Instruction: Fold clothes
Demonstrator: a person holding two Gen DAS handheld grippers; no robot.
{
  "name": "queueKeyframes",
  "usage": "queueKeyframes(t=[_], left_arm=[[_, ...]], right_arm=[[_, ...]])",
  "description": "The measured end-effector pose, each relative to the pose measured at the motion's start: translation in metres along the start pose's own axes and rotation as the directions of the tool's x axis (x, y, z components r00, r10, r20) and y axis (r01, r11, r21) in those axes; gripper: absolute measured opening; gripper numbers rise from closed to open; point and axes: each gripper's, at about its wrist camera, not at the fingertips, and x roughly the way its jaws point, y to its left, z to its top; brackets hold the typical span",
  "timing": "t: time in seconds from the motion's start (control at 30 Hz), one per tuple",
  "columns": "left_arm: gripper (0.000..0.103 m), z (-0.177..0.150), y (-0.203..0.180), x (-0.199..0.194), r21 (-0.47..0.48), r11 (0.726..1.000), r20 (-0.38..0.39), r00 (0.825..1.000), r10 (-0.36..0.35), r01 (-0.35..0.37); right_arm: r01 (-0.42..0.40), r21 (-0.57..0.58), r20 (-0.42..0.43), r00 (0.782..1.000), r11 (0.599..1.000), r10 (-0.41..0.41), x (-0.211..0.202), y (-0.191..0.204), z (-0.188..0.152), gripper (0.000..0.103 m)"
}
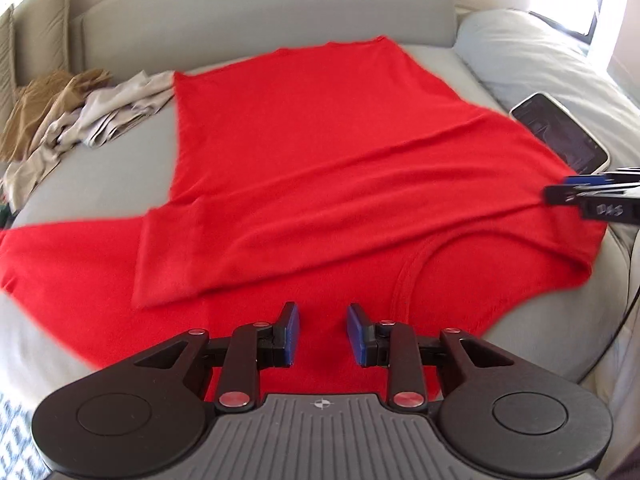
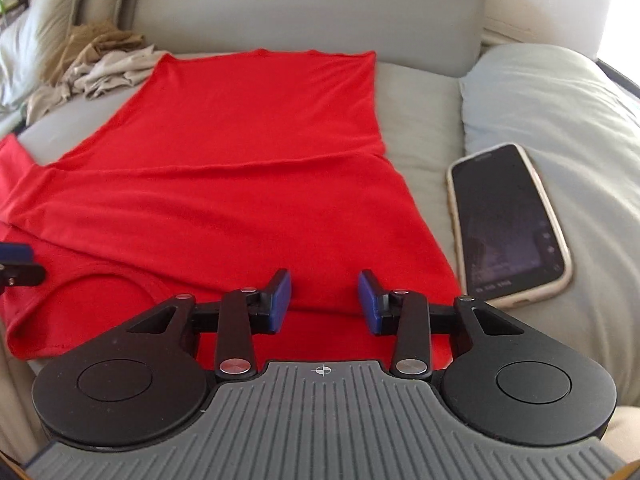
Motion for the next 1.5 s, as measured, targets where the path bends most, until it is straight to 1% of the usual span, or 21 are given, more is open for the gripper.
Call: queueKeyframes(t=[0.07,0.13,0.17,0.27,0.4,0.43,0.5,0.53,0.67,0.83,0.9,0.93,0.97,1.0,1.07,1.13,1.17,1.23,1.27,1.37,1.5], left_arm=[[0.031,-0.01,0.01,-0.012,-0.017,0.999,-0.016,0.999,0.033,-0.033],[0.031,-0.016,0.016,-0.026,-0.034,0.998,0.009,0.999,0.049,-0.048],[0.032,-0.017,0.018,-0.032,-0.05,0.998,0.031,0.999,0.044,-0.043],[0.035,-0.01,0.015,-0.04,-0.091,0.996,0.099,0.995,0.012,-0.003],[0.036,0.004,-0.016,-0.027,-0.029,0.999,0.125,0.992,-0.035,0.038],[0.04,0.005,-0.026,-0.021,-0.002,0.999,0.126,0.991,-0.044,0.045],[0.04,0.002,-0.043,-0.01,0.037,0.997,0.104,0.992,-0.065,0.062],[0.04,-0.001,-0.05,-0.003,0.054,0.995,0.075,0.993,-0.088,0.084],[0.038,-0.016,-0.06,-0.002,0.099,0.99,0.033,0.994,-0.105,0.101],[0.038,-0.029,-0.038,-0.014,0.013,0.986,-0.038,0.985,-0.168,0.169],[0.04,-0.033,-0.024,-0.023,-0.048,0.984,-0.008,0.985,-0.174,0.173],[0.043,-0.034,-0.017,-0.028,-0.08,0.983,0.017,0.986,-0.164,0.165],[0.046,-0.035,-0.009,-0.033,-0.11,0.982,0.044,0.988,-0.146,0.15],[0.048,-0.034,-0.001,-0.038,-0.145,0.98,0.072,0.989,-0.129,0.139],[0.057,-0.031,0.022,-0.048,-0.22,0.967,0.128,0.987,-0.101,0.128],[0.064,-0.032,0.054,-0.056,-0.333,0.933,0.184,0.98,-0.075,0.134],[0.064,-0.032,0.071,-0.059,-0.392,0.909,0.21,0.976,-0.058,0.138],[0.059,-0.034,0.108,-0.063,-0.528,0.836,0.25,0.968,-0.014,0.148],[0.056,-0.038,0.128,-0.062,-0.594,0.789,0.27,0.963,0.01,0.158],[0.048,-0.056,0.184,-0.057,-0.753,0.621,0.333,0.94,0.073,0.219],[0.043,-0.079,0.249,-0.037,-0.861,0.395,0.398,0.907,0.137,0.319]], right_arm=[[0.042,0.072,-0.049,0.998,0.997,-0.039,-0.011,-0.019,-0.004,0.043],[0.023,0.186,-0.08,0.997,0.982,-0.009,-0.025,-0.042,-0.007,0.043],[0.002,0.225,-0.068,0.998,0.974,0.013,-0.034,-0.048,-0.009,0.043],[-0.052,0.257,-0.014,0.998,0.965,0.057,-0.052,-0.049,-0.011,0.054],[-0.136,0.199,0.012,0.991,0.97,0.136,-0.051,-0.025,-0.002,0.052],[-0.154,0.164,0.014,0.988,0.974,0.154,-0.048,-0.015,0.0,0.049],[-0.191,0.083,0.02,0.982,0.978,0.19,-0.042,0.008,0.004,0.029],[-0.203,0.052,0.016,0.979,0.978,0.203,-0.04,0.018,0.005,0.03],[-0.224,0.017,-0.134,0.965,0.974,0.224,-0.02,0.039,-0.008,0.031],[-0.249,0.128,-0.229,0.935,0.96,0.272,-0.043,0.023,-0.018,0.03],[-0.227,0.175,-0.239,0.934,0.958,0.265,-0.052,0.017,-0.023,0.038],[-0.225,0.194,-0.211,0.941,0.955,0.264,-0.059,0.013,-0.023,0.042],[-0.228,0.211,-0.17,0.949,0.951,0.265,-0.067,0.008,-0.023,0.055],[-0.226,0.22,-0.129,0.958,0.949,0.257,-0.074,0.005,-0.02,0.06],[-0.221,0.224,-0.053,0.97,0.949,0.239,-0.087,0.002,-0.01,0.06],[-0.256,0.252,0.013,0.965,0.933,0.262,-0.1,-0.001,0.007,0.064],[-0.278,0.268,0.045,0.96,0.923,0.276,-0.106,-0.002,0.017,0.07],[-0.32,0.283,0.107,0.947,0.904,0.302,-0.117,-0.003,0.035,0.076],[-0.339,0.277,0.133,0.94,0.899,0.314,-0.122,0.0,0.044,0.081],[-0.354,0.23,0.165,0.932,0.907,0.322,-0.135,0.012,0.07,0.082],[-0.412,0.237,0.211,0.906,0.88,0.368,-0.147,0.025,0.098,0.082]])
